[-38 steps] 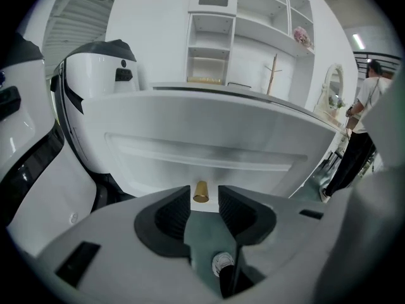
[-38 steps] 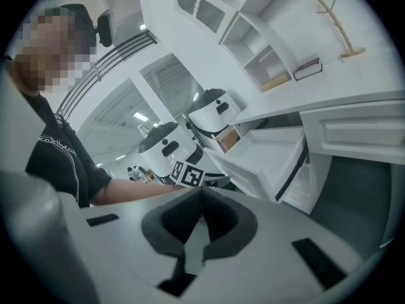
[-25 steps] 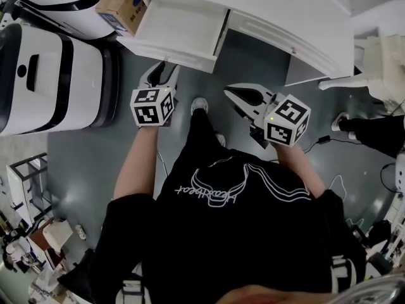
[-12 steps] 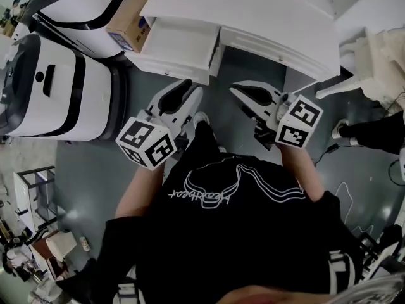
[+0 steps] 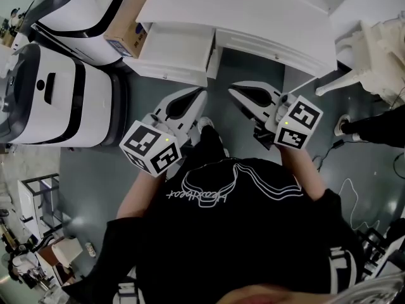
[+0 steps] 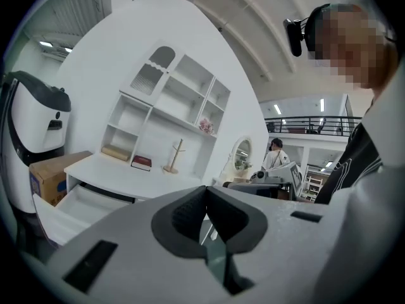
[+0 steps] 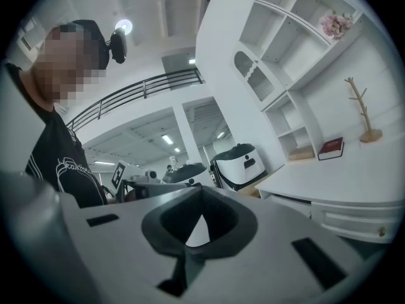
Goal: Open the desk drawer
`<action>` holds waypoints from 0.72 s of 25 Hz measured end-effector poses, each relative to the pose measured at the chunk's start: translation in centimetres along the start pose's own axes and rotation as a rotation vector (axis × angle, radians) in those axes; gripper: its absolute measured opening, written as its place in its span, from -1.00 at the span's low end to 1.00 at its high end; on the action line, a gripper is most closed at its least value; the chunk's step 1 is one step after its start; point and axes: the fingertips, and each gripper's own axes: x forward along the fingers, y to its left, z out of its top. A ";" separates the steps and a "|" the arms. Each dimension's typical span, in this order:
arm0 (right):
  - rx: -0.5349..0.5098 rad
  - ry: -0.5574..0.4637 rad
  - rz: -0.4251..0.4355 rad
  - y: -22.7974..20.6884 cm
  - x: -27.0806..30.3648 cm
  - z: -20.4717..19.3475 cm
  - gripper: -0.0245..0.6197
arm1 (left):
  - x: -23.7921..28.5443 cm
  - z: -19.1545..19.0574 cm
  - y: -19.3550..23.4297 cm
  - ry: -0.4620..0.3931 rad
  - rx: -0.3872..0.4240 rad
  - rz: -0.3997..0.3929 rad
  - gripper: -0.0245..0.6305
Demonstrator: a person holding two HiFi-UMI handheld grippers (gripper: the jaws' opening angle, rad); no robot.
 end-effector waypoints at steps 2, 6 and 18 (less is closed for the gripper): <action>0.003 0.005 0.001 0.0 0.0 -0.3 -0.90 | 0.1 -0.4 -0.1 -0.001 -0.014 -0.008 -0.91; 0.005 0.018 -0.002 0.0 0.1 -1.1 -0.90 | 0.1 -0.9 0.0 -0.001 -0.018 -0.014 -0.91; 0.011 0.046 -0.021 -1.0 1.3 -2.4 -0.90 | 0.2 -1.6 1.5 0.008 -0.039 -0.002 -0.91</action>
